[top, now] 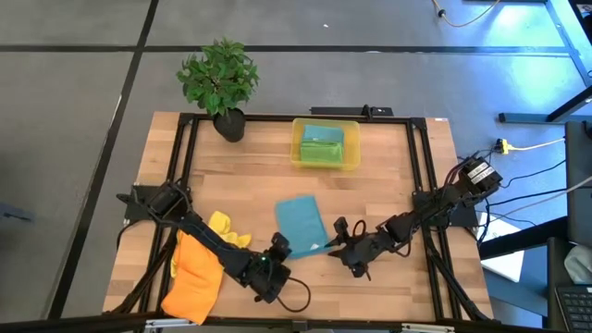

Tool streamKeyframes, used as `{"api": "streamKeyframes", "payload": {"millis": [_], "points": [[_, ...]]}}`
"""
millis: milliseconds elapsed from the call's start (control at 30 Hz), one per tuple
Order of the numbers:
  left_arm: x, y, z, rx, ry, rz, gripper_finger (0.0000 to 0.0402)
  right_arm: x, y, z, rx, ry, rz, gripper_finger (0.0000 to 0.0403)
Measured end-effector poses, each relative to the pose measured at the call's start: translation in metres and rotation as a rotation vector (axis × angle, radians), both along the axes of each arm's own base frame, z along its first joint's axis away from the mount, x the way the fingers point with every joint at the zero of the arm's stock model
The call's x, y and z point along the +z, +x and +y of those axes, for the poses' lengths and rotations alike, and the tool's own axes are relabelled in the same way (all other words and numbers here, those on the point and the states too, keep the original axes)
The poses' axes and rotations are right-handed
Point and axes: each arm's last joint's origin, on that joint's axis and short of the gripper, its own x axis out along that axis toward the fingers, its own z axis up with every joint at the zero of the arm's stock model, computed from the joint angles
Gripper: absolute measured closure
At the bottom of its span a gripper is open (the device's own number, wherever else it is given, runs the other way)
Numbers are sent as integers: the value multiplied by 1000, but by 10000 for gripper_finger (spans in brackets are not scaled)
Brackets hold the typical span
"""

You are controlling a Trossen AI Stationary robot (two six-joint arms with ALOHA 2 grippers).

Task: Fold microfiber towels
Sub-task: Fold the blue microfiber towel

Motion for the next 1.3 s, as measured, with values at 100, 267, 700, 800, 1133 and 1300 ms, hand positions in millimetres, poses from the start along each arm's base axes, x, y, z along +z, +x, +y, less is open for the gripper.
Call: {"api": "streamKeyframes", "payload": {"millis": [100, 267, 700, 800, 1133, 1300], "points": [[3, -3, -3, 30, -52, -27, 401, -1, -2, 2, 21, -19, 5, 259], [17, -8, -7, 81, -146, -92, 401, -2, -4, 3, 38, -18, 32, 204], [7, -34, 12, 196, -365, -219, 401, -12, -2, 3, 67, -74, 47, 93], [9, -46, 21, 191, -486, -346, 401, -17, -2, 2, 39, -106, 49, 92], [21, -80, 77, 442, -816, -602, 401, -16, 1, 3, 26, -97, 12, 92], [20, -84, 102, 504, -951, -614, 401, -13, 3, 4, 18, -83, -20, 92]]}}
